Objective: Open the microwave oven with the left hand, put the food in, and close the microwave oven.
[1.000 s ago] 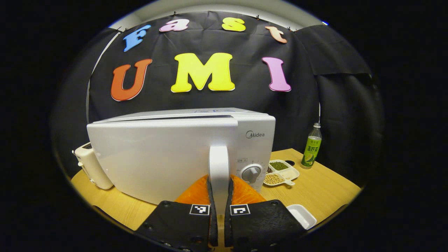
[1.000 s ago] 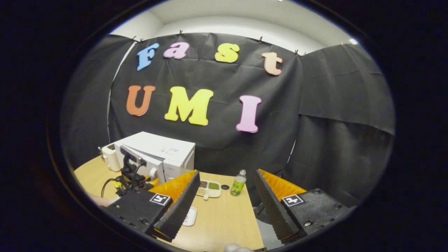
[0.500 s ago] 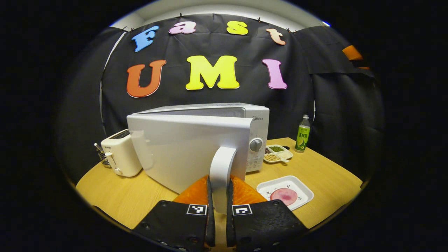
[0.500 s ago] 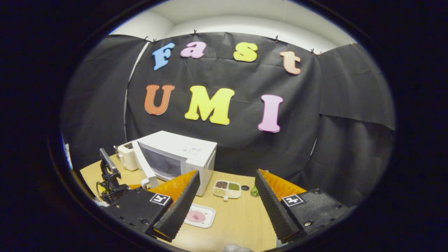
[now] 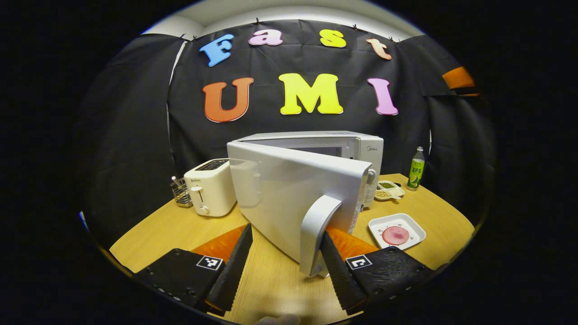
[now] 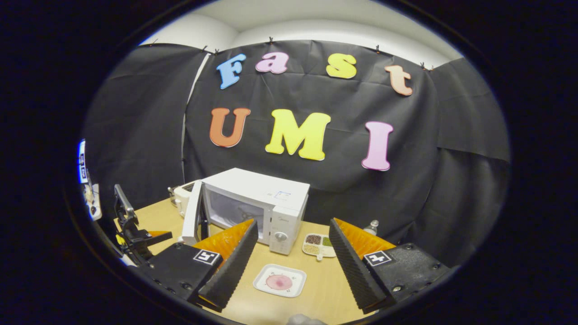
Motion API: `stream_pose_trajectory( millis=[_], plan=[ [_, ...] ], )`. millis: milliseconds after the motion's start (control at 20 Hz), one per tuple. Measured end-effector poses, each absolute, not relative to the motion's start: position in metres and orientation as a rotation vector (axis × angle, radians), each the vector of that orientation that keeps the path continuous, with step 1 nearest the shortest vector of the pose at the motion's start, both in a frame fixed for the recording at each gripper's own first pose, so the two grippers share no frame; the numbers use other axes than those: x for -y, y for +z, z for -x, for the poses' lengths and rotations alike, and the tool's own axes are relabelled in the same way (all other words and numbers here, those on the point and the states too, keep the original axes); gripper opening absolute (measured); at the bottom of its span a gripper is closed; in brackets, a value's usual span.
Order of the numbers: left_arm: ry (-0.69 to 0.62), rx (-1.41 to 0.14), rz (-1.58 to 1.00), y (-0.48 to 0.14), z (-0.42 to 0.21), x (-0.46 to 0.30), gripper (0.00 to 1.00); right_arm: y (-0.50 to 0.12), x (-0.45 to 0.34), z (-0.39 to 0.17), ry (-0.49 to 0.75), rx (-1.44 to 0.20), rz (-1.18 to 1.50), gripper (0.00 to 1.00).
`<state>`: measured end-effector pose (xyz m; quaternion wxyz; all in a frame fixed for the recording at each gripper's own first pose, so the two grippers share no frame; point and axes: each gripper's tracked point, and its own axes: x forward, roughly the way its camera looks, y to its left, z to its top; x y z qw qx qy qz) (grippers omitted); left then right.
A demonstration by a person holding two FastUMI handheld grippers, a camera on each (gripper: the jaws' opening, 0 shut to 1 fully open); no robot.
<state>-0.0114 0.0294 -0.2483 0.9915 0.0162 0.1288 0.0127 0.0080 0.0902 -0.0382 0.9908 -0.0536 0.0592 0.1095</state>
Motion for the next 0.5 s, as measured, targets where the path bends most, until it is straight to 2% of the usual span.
stream_pose_trajectory(
  millis=[250,500],
  plan=[
    [0.087,-0.273,-0.037,-0.251,0.042,-0.073,0.82,-0.067,-0.097,-0.014,0.212,-0.168,0.092,1.0],
    [0.167,-0.301,-0.05,-0.257,0.07,-0.129,0.82,-0.122,-0.094,-0.019,0.194,-0.288,0.054,1.0]
  ],
)
